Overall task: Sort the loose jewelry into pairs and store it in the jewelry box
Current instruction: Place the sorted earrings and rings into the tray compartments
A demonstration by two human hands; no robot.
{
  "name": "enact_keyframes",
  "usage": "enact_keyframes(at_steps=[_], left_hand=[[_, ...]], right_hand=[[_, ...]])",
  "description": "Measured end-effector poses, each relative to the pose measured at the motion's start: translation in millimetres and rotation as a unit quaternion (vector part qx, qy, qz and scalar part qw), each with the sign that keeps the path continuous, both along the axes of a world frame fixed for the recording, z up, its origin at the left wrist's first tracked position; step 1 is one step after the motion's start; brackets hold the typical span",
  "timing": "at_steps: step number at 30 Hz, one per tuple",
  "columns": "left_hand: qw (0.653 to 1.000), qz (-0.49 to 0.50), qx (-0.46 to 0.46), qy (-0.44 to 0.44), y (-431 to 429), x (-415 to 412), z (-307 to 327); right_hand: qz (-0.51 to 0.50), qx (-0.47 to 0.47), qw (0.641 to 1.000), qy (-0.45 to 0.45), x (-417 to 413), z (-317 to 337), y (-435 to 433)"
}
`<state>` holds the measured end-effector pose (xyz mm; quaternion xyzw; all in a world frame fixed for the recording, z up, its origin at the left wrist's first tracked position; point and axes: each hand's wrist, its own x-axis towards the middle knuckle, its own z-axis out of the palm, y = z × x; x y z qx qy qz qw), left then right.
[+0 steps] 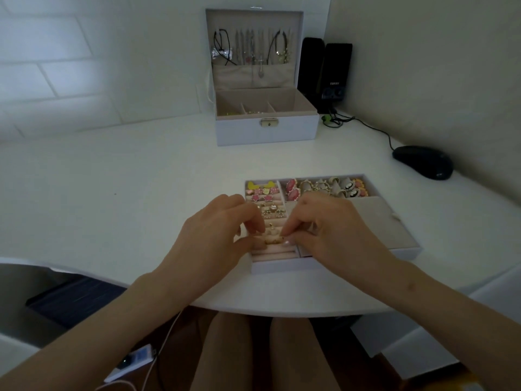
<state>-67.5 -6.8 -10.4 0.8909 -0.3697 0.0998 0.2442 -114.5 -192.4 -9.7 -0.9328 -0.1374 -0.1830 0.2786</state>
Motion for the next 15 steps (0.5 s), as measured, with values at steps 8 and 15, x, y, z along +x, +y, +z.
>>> enact_keyframes(at_steps=[8,15], left_hand=[[0.999,-0.017,-0.004,-0.046,0.8,-4.0,-6.6],[1.0,-0.014,0.003,-0.028,2.6,-3.4,-7.7]], right_hand=[[0.006,-0.036,0.998,-0.048,-7.9,-6.4,1.2],[0.012,-0.105,0.992,-0.071,-9.9,-6.0,1.5]])
